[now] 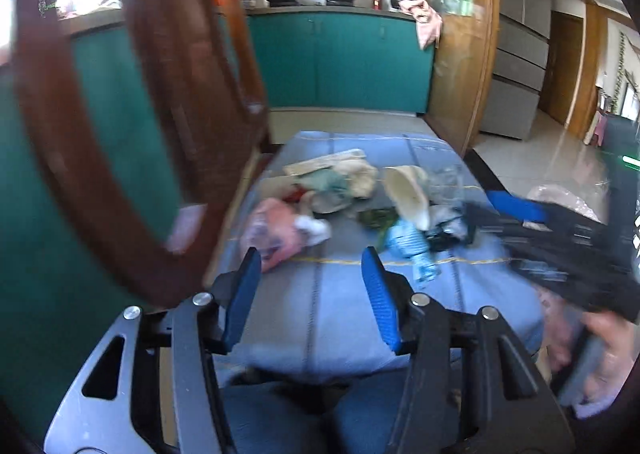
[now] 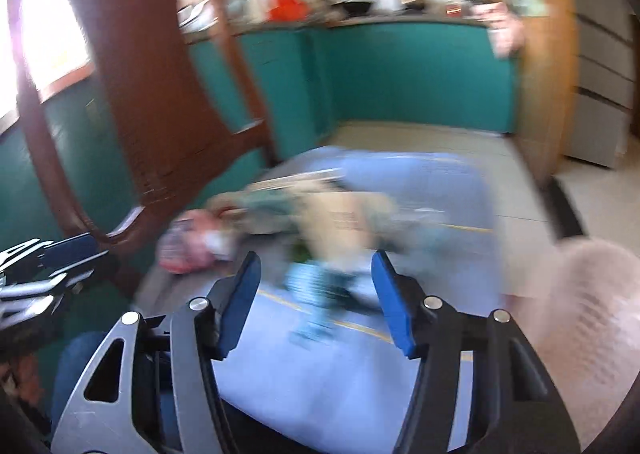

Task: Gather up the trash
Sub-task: 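Grasp the pink plastic bag on the table with the right tool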

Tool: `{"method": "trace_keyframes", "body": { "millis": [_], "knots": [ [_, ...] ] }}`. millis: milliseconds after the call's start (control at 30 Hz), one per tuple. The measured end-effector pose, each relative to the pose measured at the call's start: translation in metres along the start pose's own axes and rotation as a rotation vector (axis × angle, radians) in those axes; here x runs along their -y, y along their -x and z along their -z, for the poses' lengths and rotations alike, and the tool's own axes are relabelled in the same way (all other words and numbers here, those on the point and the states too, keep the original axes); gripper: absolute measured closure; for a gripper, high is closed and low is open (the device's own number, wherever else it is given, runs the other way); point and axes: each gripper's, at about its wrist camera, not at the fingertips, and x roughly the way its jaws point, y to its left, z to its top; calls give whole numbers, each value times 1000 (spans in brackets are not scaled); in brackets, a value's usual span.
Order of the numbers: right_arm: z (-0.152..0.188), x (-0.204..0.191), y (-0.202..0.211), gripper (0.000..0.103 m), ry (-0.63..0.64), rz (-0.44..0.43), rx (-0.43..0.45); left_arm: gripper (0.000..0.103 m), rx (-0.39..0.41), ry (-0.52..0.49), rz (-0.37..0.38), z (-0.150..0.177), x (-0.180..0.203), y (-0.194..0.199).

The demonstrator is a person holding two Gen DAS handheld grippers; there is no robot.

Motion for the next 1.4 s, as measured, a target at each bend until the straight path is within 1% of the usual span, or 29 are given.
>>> {"method": "trace_keyframes", "body": {
  "millis": [33, 100, 200, 233, 367, 500, 533, 567, 600, 633, 667, 733, 867, 1000, 1067, 1100, 1167, 1200, 1233, 1300, 1333, 1400],
  "knots": [
    [-5, -16, -20, 45, 16, -50, -28, 50, 9, 0, -10, 1, -8, 7],
    [-13, -48, -53, 46, 55, -124, -76, 50, 27, 6, -23, 4, -24, 19],
    [-22, -84, -83, 46, 82, -202, -115, 50, 40, 28, -33, 7, -39, 31],
    [-24, -96, -92, 46, 87, -213, -126, 50, 41, 34, -34, 9, -42, 37],
    [-32, -121, -123, 46, 115, -170, -179, 50, 45, 51, -37, 14, -54, 44],
    [-29, -137, -149, 46, 149, -146, -239, 50, 44, 63, -30, 14, -57, 45],
    [-26, -136, -150, 47, 159, -143, -249, 50, 44, 64, -28, 14, -58, 46],
    [-25, -137, -153, 51, 169, -138, -262, 50, 44, 65, -25, 14, -58, 45],
    [-23, -137, -157, 57, 174, -137, -269, 50, 44, 65, -23, 15, -57, 45],
    [-22, -135, -156, 74, 167, -155, -266, 50, 44, 66, -17, 14, -57, 44],
    [-22, -131, -155, 76, 151, -182, -273, 50, 45, 66, -14, 14, -56, 44],
    [-21, -122, -146, 83, 132, -195, -269, 50, 44, 62, -8, 14, -56, 44],
    [-19, -99, -111, 85, 90, -236, -234, 49, 33, 56, 11, 15, -52, 39],
    [-15, -65, -52, 85, 60, -242, -176, 49, 25, 41, 22, 14, -45, 34],
    [-12, -47, -28, 85, 43, -215, -150, 48, 13, 35, 38, 11, -41, 28],
    [-10, -34, -14, 85, 32, -184, -138, 48, 3, 34, 48, 10, -39, 23],
    [-5, -11, 2, 85, 21, -109, -138, 47, -16, 24, 75, 6, -32, 12],
    [-1, 2, 9, 85, 21, -45, -146, 47, -24, 20, 84, 3, -29, 6],
    [2, 10, 9, 85, 17, -10, -156, 47, -38, 17, 98, 0, -24, -3],
    [11, 30, 9, 85, -19, 22, -185, 44, -64, 24, 132, -8, -14, -25],
    [14, 35, 7, 85, -36, 30, -194, 41, -73, 24, 141, -10, -9, -33],
    [24, 41, 11, 84, -52, 48, -211, 40, -104, 8, 166, -16, 6, -57]
  ]
}}
